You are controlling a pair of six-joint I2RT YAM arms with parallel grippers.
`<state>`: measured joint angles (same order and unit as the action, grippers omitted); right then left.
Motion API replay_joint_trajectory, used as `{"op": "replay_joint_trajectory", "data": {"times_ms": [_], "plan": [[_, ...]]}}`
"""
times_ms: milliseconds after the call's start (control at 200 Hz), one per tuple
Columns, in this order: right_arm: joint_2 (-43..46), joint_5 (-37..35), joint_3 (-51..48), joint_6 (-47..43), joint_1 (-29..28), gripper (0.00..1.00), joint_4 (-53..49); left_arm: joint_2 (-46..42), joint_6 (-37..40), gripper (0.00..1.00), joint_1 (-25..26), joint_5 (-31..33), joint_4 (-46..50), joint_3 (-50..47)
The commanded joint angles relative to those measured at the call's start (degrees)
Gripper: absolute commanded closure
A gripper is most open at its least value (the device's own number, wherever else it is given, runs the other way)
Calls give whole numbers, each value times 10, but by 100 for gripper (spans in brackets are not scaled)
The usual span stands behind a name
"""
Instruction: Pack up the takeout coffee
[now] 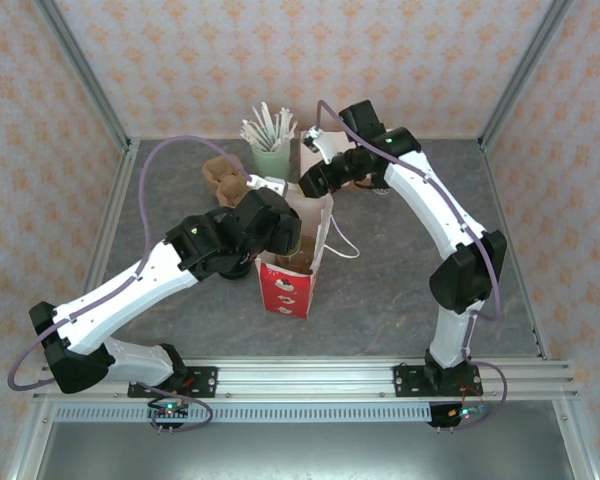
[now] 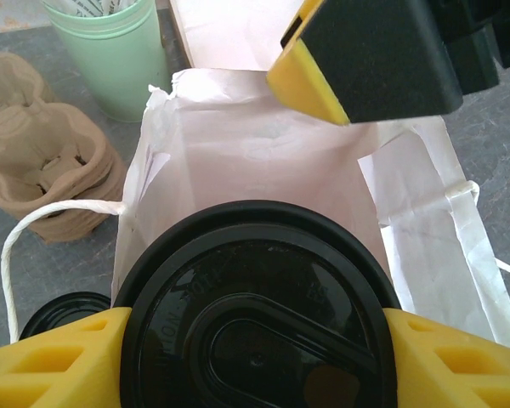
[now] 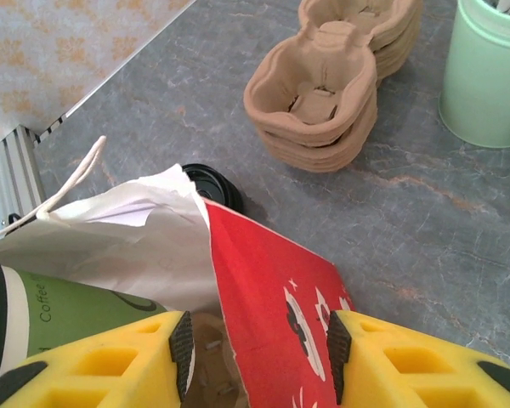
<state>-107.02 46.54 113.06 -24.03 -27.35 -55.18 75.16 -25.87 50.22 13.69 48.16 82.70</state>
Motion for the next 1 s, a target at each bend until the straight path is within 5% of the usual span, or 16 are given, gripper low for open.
{"op": "replay_joint_trajectory", "data": {"times_ms": [0,330,996], "plan": [[-1,8,-6,-26,-3,55,-9,7,-15,36,-2,-1,-15,-3],[13,-1,3,-15,-22,100,-16,12,-13,36,-4,1,-11,1],[136,-15,-100,55,-69,100,85,-48,-15,38,-3,9,-59,-68]]}}
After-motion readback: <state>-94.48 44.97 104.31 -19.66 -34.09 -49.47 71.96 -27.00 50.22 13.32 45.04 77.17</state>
